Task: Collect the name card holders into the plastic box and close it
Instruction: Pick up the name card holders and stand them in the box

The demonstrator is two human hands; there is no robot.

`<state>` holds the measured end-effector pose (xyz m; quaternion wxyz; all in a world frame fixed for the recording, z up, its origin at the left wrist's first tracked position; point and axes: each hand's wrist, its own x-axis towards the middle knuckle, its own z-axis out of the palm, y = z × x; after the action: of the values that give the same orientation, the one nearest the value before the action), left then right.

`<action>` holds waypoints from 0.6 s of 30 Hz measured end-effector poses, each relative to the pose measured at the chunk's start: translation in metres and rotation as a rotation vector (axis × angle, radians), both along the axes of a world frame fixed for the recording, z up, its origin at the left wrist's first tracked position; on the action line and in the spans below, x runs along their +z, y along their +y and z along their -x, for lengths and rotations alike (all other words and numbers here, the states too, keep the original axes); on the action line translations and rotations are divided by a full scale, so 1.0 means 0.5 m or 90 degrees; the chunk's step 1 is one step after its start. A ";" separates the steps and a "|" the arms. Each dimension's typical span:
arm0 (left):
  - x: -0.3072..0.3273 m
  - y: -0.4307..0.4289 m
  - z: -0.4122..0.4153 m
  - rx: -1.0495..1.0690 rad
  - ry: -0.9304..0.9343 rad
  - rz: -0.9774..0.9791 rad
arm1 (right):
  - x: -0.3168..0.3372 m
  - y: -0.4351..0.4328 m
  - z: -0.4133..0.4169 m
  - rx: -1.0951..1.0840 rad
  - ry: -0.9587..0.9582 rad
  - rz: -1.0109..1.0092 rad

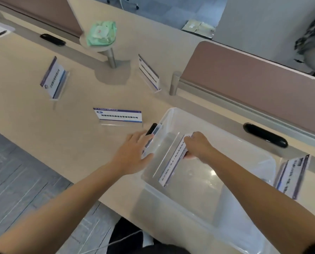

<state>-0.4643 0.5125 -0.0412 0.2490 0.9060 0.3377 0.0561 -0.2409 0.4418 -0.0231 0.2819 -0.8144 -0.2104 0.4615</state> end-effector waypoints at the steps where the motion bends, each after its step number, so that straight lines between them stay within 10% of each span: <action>1: -0.005 0.013 -0.004 -0.003 0.004 0.012 | -0.016 0.010 0.003 -0.016 0.010 0.017; 12: -0.056 0.037 -0.003 0.043 -0.066 0.245 | -0.103 0.060 0.039 -0.093 0.081 0.047; 18: -0.059 0.042 -0.001 0.049 -0.086 0.278 | -0.124 -0.010 0.079 0.083 0.016 -0.014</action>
<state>-0.4641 0.5333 -0.0705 0.4586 0.8115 0.3584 0.0519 -0.2804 0.4368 -0.0849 0.2628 -0.7900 -0.2642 0.4868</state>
